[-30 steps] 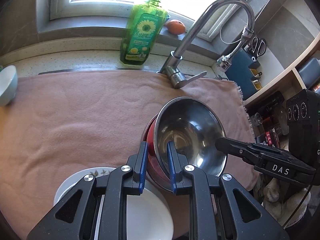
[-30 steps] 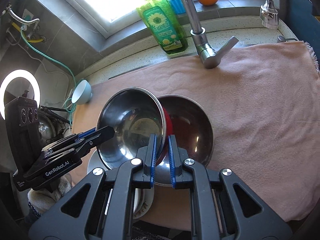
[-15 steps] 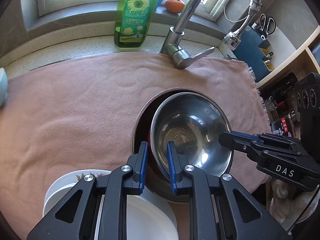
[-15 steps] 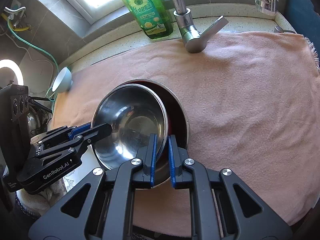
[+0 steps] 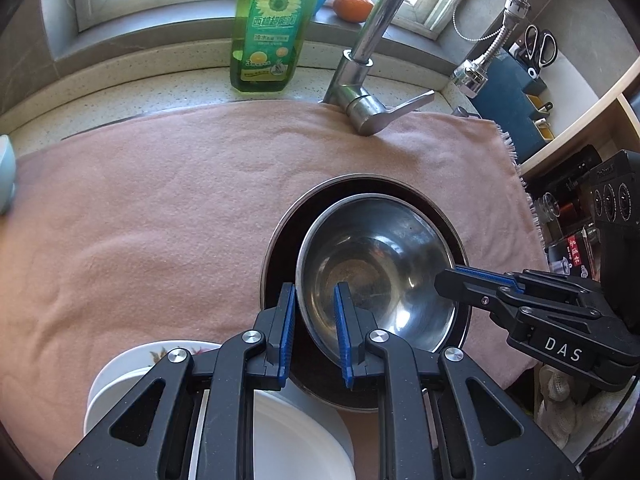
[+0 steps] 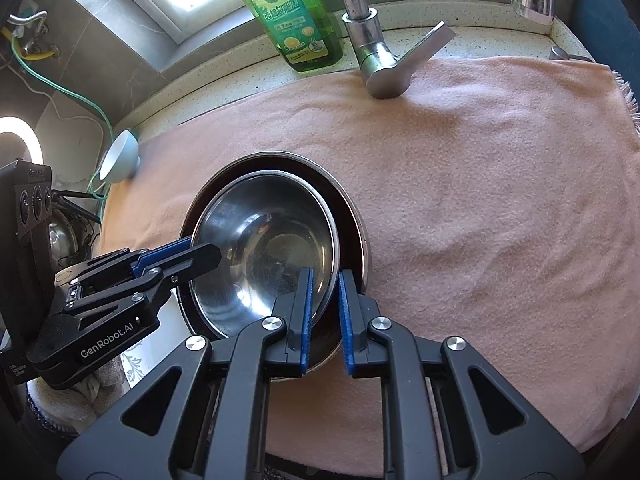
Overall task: Organize plates and bowls
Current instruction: 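Lower the red bowl into the large steel bowl and open both tools, then withdraw both tools and move them toward the white ceramic bowl, then grasp the white ceramic bowl rim with the left tool while the right tool grasps it too, then lift the white bowl and carry it over the steel bowl with both tools, then lower the white bowl into the red bowl and open both tools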
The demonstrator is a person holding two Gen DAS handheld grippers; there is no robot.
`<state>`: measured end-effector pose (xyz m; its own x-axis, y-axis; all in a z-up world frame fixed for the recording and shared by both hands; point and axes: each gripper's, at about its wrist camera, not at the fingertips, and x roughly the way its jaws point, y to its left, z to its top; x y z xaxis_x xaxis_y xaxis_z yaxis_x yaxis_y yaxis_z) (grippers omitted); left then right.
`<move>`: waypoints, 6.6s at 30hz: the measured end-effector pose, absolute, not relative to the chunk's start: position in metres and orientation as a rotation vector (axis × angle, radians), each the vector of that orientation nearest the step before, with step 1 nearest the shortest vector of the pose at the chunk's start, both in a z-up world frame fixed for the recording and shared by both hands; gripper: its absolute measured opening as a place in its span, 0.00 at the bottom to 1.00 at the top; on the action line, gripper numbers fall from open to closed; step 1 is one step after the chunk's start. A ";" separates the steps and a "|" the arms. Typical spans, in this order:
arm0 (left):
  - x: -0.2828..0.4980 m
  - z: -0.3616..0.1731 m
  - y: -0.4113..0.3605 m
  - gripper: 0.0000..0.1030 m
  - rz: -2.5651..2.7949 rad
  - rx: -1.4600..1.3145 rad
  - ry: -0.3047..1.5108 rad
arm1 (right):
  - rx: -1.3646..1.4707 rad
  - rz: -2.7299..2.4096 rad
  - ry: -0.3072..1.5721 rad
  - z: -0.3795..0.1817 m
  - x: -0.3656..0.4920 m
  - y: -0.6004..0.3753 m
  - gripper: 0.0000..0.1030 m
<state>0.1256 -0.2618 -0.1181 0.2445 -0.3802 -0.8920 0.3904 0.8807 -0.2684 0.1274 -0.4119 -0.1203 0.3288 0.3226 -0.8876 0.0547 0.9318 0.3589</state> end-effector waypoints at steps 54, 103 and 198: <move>0.152 -0.048 0.019 0.55 -0.113 -0.222 1.002 | 0.267 0.405 1.014 -0.014 0.192 -0.245 0.93; 0.297 -0.139 0.111 0.12 -0.119 -0.414 1.177 | 0.342 0.531 1.319 -0.156 0.392 -0.070 0.16; 0.114 -0.099 -0.241 0.12 -0.559 -0.168 1.187 | 0.379 0.258 1.210 -0.103 0.120 -0.424 0.11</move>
